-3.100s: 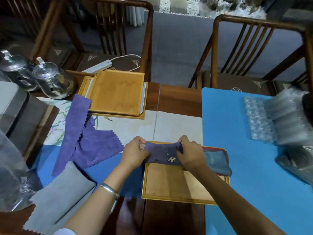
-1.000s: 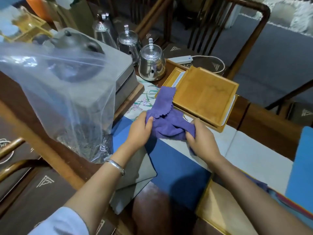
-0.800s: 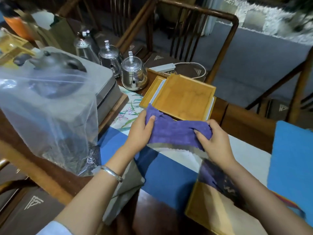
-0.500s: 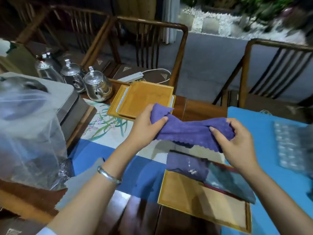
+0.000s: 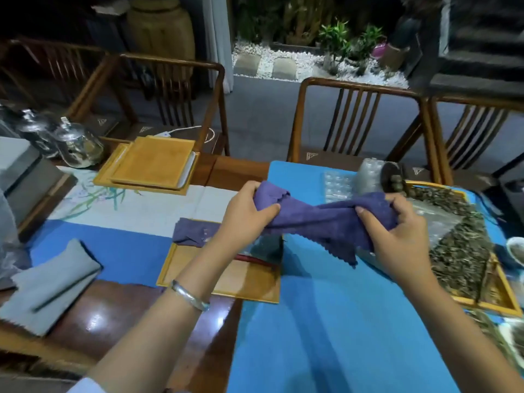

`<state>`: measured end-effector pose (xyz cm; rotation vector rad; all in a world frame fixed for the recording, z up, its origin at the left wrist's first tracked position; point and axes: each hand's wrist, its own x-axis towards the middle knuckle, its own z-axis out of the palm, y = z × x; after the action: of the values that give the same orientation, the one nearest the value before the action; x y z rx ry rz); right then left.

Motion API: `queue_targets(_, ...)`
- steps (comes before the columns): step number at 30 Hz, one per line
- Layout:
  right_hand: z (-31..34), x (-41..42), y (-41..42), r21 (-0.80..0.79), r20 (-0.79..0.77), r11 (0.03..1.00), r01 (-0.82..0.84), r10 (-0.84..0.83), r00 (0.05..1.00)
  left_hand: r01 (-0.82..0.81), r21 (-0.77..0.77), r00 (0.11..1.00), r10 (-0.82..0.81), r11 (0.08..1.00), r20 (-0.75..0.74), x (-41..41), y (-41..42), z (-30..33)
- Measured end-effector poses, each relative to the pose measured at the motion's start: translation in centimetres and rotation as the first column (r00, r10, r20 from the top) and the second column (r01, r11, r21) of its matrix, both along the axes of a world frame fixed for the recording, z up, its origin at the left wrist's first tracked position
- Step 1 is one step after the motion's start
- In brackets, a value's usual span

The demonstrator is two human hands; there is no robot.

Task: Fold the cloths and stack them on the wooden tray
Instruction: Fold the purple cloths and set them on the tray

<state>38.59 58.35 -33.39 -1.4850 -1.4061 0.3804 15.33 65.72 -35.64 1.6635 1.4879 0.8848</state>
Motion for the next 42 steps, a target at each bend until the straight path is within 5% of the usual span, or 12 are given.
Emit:
queue_targets(9, -0.8, 7.2, -7.0, -0.120, 0.002, 0.993, -0.016, 0.017, 1.000, 0.000, -0.163, 1.000, 0.003, 0.987, 0.014, 6.2, -9.7, -1.5)
queue_targets(17, -1.9, 8.6, -9.2, -0.212, -0.072, 0.976, 0.055, -0.071, 0.995, -0.002, -0.058, 0.991, -0.006, 0.998, -0.136, 7.6, -10.8, -2.1)
queue_targets(25, -2.0, 8.8, -10.4, -0.240, -0.108, 0.966, 0.096, -0.125, 0.986, -0.042, 0.018, 0.997, 0.041, 0.999, 0.064, 7.8, -9.8, -2.1)
queue_targets(31, -6.1, 7.9, -15.5, -0.415, -0.103, 0.906, 0.080, -0.134, 0.986, -0.013, -0.281, 0.998, -0.004, 0.959, -0.061, 6.1, -13.8, -6.3)
queue_targets(35, -10.3, 6.4, -20.5, -0.596, -0.100, 0.801, 0.058, -0.146, 0.984, 0.090, -0.527, 0.910, -0.285, 0.845, -0.302, 4.2, -18.5, -10.8)
queue_targets(38, -13.4, 5.1, -24.2, -0.715, -0.001, 0.695, 0.073, -0.105, 0.994, 0.103, -0.585, 0.846, -0.380, 0.805, -0.374, 3.1, -21.7, -13.7)
queue_targets(42, -16.0, 3.9, -27.3, -0.796, -0.012, 0.599, 0.091, -0.167, 0.986, 0.031, -0.615, 0.896, -0.294, 0.788, -0.333, 1.9, -24.4, -16.1)
